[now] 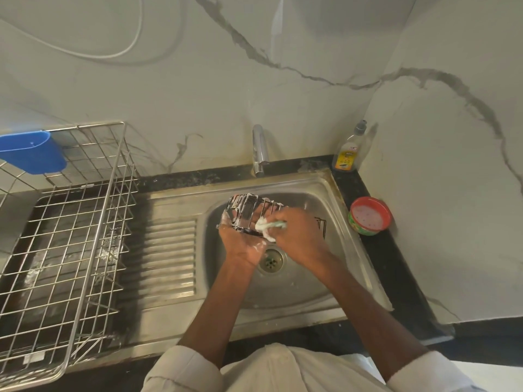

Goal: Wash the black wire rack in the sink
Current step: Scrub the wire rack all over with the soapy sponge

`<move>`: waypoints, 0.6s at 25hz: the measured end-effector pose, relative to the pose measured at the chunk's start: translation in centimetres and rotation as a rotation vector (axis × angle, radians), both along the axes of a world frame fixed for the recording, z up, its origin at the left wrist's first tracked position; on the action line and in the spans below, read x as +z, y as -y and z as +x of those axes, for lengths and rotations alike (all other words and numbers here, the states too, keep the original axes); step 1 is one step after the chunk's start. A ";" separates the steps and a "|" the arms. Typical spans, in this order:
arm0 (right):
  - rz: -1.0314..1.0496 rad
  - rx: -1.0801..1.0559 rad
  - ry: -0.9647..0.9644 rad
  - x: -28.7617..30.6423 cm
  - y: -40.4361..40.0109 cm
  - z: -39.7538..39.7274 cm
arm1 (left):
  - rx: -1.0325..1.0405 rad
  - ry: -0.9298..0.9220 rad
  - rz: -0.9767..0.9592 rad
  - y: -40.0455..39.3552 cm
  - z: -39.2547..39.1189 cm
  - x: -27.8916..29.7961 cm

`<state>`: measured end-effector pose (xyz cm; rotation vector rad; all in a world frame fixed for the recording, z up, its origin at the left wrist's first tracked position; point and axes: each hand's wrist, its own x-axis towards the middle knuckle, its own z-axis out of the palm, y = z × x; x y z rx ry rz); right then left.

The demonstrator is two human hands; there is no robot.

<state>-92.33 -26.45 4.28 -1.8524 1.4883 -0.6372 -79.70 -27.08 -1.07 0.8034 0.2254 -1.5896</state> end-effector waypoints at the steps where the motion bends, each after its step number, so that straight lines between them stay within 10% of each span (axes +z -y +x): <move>1: -0.067 -0.033 0.039 0.2 0.4 0.5 | -0.016 0.038 0.000 -0.1 -0.2 0.2; 8: -0.174 0.059 0.021 -1.7 -0.3 1.6 | -0.031 0.007 0.047 0.1 0.1 0.0; 15: 0.032 -0.388 -0.259 -2.6 -0.7 -2.8 | 0.095 -0.082 0.067 0.1 1.0 -0.4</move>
